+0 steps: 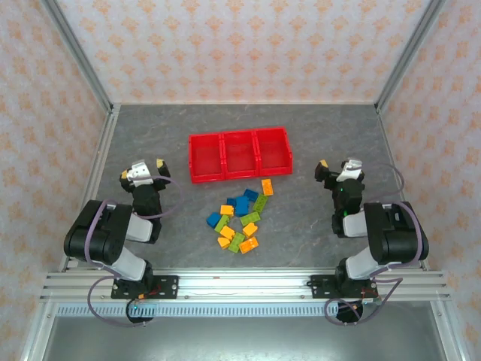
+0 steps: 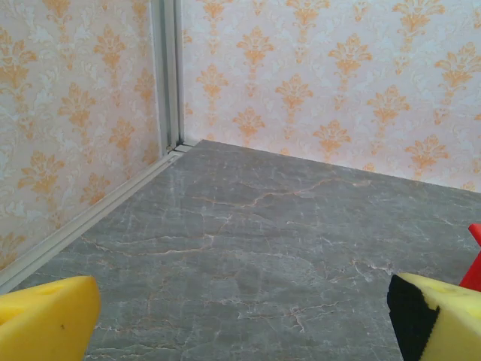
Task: Sort the legos into containers by color
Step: Pick up the lego from the center of the table.
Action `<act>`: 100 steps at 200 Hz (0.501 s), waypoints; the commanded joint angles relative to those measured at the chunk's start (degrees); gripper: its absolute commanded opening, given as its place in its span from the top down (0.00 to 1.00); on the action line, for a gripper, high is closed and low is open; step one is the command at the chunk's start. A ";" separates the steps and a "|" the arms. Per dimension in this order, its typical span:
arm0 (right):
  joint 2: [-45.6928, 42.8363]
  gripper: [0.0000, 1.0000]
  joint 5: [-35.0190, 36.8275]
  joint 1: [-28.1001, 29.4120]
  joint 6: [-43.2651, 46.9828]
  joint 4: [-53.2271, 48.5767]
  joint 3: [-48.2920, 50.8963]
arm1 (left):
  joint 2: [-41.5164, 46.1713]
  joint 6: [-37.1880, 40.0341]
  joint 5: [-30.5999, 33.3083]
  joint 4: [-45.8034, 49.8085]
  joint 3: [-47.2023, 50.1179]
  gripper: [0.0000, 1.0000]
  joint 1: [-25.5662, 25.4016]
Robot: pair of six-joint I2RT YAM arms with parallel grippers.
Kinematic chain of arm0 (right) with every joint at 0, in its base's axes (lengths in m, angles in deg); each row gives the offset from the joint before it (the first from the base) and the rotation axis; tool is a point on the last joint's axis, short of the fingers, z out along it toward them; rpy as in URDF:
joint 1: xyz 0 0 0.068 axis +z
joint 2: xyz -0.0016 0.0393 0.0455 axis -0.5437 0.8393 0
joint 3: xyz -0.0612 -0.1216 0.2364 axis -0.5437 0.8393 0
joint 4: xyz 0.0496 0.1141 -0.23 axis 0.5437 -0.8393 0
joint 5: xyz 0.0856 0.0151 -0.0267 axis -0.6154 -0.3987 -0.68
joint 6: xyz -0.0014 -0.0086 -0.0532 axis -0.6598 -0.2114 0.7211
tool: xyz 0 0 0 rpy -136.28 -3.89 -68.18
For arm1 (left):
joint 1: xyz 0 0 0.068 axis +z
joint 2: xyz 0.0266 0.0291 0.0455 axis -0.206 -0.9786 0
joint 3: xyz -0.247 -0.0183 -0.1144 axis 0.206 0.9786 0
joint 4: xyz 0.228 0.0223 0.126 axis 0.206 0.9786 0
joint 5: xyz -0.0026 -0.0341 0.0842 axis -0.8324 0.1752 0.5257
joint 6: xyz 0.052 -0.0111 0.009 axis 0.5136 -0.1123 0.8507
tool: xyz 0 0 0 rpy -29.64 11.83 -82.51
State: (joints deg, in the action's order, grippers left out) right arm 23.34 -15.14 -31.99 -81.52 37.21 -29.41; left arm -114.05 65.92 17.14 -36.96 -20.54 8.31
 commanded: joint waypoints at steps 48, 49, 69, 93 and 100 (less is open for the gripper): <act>0.10 0.00 1.84 0.11 -0.74 0.37 -0.14 | 0.03 -1.58 -0.03 0.35 -0.03 0.00 1.46; 0.10 0.00 2.04 0.10 -0.83 0.39 -0.15 | 0.03 -1.58 -0.08 0.32 -0.03 0.00 1.46; 0.11 0.00 2.32 0.10 -0.92 0.36 -0.08 | -0.04 -1.32 0.00 0.30 -0.03 0.00 1.29; 0.19 0.00 2.40 0.10 -0.92 0.11 -0.32 | -0.06 -0.77 0.59 -0.11 0.06 0.00 0.78; 0.19 0.00 2.48 0.11 -0.92 0.28 -0.24 | -0.14 -0.79 0.72 -0.32 0.09 0.00 0.72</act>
State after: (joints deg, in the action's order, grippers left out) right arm 23.34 -14.27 -31.99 -81.79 37.06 -29.41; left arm -114.05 65.72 17.14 -36.88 -20.54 9.36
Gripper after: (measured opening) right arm 0.996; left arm 0.995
